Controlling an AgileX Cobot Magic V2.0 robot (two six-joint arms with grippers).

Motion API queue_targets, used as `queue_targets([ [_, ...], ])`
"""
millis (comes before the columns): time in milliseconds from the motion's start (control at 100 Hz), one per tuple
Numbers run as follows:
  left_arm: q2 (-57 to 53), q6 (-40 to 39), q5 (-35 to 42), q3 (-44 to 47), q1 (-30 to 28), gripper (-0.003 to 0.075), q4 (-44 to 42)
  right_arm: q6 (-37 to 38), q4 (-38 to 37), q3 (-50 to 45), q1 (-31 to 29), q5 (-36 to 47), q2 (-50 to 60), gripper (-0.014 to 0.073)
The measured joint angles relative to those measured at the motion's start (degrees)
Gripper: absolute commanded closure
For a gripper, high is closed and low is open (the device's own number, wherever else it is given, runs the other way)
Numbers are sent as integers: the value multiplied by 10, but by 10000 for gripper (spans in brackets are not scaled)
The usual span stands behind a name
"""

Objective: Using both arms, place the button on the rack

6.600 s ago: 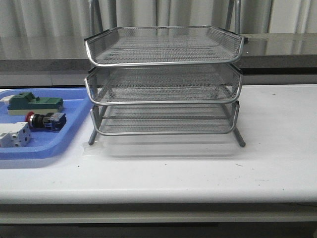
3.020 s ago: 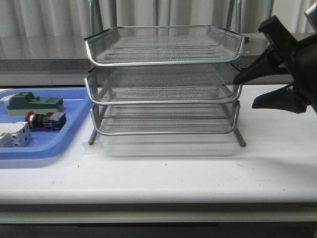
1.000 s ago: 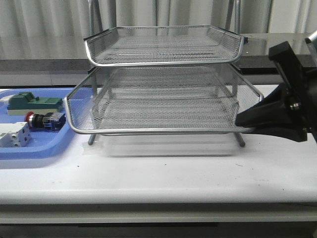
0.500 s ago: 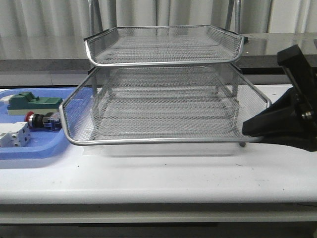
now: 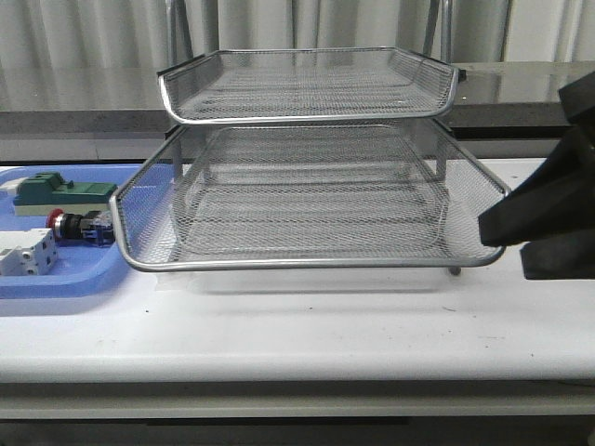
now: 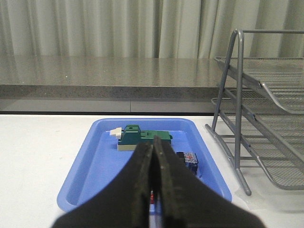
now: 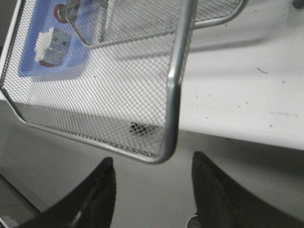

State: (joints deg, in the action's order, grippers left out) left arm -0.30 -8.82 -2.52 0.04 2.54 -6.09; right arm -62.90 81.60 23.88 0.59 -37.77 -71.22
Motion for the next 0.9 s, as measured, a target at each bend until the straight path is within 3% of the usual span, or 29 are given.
queue_targets([
  [290,0,0,0,0,0,740,0,251,-294,25,0,-6,145,204],
  [550,0,0,0,0,0,740,0,474,-569,116,0,-80,261,204],
  [710,0,0,0,0,0,740,0,554,-675,162,0,-129,319,204],
  [900,0,0,0,0,0,740,0,590,-728,179,0,-182,371,204],
])
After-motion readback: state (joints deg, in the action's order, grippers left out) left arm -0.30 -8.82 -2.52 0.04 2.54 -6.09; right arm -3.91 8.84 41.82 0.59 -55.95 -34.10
